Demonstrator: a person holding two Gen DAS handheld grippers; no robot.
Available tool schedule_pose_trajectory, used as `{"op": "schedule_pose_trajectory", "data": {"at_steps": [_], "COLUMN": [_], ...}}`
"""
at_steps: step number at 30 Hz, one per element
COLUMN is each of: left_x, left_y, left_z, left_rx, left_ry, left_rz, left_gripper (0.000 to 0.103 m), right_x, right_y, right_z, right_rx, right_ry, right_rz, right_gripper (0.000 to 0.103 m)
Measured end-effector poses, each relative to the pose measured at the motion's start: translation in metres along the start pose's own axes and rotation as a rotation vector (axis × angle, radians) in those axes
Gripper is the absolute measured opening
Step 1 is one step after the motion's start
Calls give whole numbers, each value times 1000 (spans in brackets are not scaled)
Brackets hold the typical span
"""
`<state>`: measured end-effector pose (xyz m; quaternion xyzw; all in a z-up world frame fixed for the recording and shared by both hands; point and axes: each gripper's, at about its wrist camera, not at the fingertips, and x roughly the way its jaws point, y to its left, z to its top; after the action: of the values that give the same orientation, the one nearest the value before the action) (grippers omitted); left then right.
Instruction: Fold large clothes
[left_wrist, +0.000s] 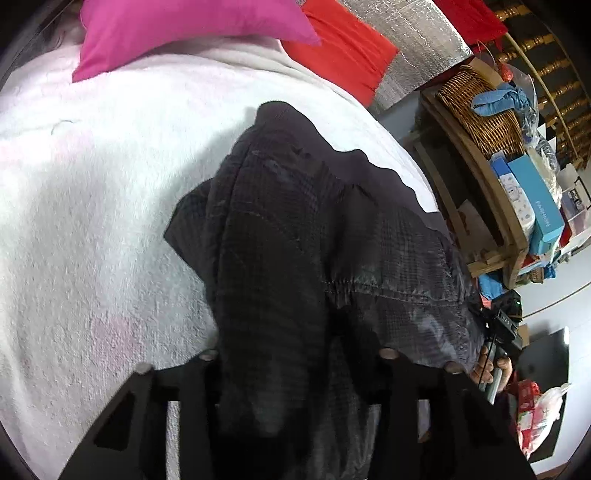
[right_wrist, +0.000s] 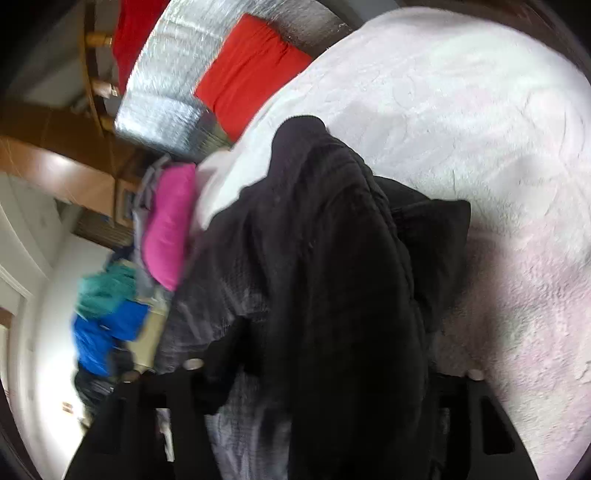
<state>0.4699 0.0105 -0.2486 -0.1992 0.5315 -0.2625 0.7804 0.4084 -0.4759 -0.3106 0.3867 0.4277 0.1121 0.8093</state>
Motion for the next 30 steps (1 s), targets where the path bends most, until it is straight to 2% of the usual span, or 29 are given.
{"op": "schedule_pose_trajectory", "data": {"at_steps": [2, 4, 7, 11, 14, 16, 18, 21, 22, 23, 26, 28, 30], "left_x": [-1, -6, -17, -39, -46, -36, -20, -2, -1, 0, 3, 2, -3], "left_y": [3, 3, -6, -17, -20, -11, 7, 23, 23, 21, 21, 24, 30], "left_z": [3, 4, 8, 17, 18, 22, 23, 24, 24, 24, 24, 25, 22], "left_rx": [-16, -6, 14, 14, 30, 3, -66, -115, -108, -97, -120, -160, -179], "left_ry": [-16, -43, -101, -214, -275, -248, -184, -107, -104, -100, -81, -75, -81], "left_rz": [-1, 7, 10, -29, -19, 35, 54, 62, 72, 90, 123, 128, 136], "left_gripper": [32, 28, 22, 21, 21, 21, 21, 26, 27, 33, 45, 51, 58], "right_x": [2, 0, -8, -22, -28, -20, -9, -4, -3, -3, -4, -11, -21], "right_y": [3, 11, 32, 57, 68, 64, 45, 15, 11, 11, 5, -1, -7], "right_z": [0, 1, 6, 10, 13, 16, 20, 25, 25, 24, 21, 19, 15], "right_rx": [-5, -34, -78, -127, -157, -142, -78, 34, 48, 47, 99, 141, 169], "right_ry": [-2, -29, -84, -176, -229, -226, -203, -168, -156, -149, -127, -121, -135], "right_rz": [-31, -49, -36, -39, -26, -37, -78, -43, -31, -38, -46, -66, -74], "right_gripper": [52, 44, 34, 32, 31, 31, 31, 32, 33, 34, 49, 67, 71]}}
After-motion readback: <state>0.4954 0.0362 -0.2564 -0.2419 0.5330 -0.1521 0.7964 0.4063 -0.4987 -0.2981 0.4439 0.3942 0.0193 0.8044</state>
